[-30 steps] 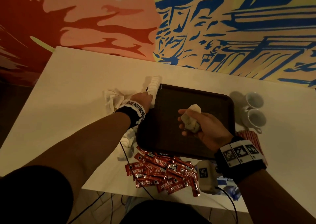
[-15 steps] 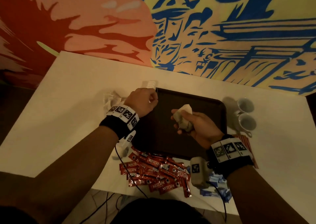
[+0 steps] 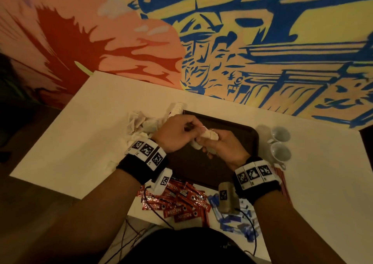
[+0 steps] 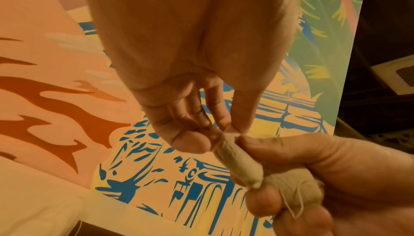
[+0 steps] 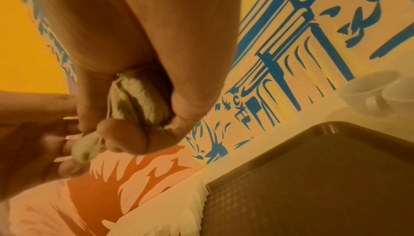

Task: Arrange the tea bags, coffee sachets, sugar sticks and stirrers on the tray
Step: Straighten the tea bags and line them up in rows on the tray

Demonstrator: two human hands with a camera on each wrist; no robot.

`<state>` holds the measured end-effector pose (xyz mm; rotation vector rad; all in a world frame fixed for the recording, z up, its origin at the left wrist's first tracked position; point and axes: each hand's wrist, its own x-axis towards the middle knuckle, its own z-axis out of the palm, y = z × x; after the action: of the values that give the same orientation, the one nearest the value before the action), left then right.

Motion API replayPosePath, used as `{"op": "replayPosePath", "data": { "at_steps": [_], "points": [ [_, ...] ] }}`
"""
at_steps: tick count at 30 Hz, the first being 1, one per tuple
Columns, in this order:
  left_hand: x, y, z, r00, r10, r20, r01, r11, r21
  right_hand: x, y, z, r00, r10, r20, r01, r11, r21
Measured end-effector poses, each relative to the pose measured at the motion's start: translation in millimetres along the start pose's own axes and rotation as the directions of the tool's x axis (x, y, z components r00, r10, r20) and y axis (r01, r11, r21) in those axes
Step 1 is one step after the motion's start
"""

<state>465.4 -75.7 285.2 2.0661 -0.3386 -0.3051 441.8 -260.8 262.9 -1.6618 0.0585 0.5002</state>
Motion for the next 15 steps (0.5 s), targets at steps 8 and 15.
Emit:
{"op": "replayPosePath", "data": {
  "at_steps": [8, 15],
  "points": [
    [-10, 31, 14, 0.977, -0.05, -0.207, 0.019, 0.988, -0.152, -16, -12, -25, 0.99, -0.138, -0.01, 0.136, 0.983, -0.125],
    [-26, 50, 18, 0.972, -0.058, -0.228, 0.033, 0.993, -0.111, -24, -20, -44, 0.977, -0.214, 0.014, 0.213, 0.967, -0.141]
  ]
}}
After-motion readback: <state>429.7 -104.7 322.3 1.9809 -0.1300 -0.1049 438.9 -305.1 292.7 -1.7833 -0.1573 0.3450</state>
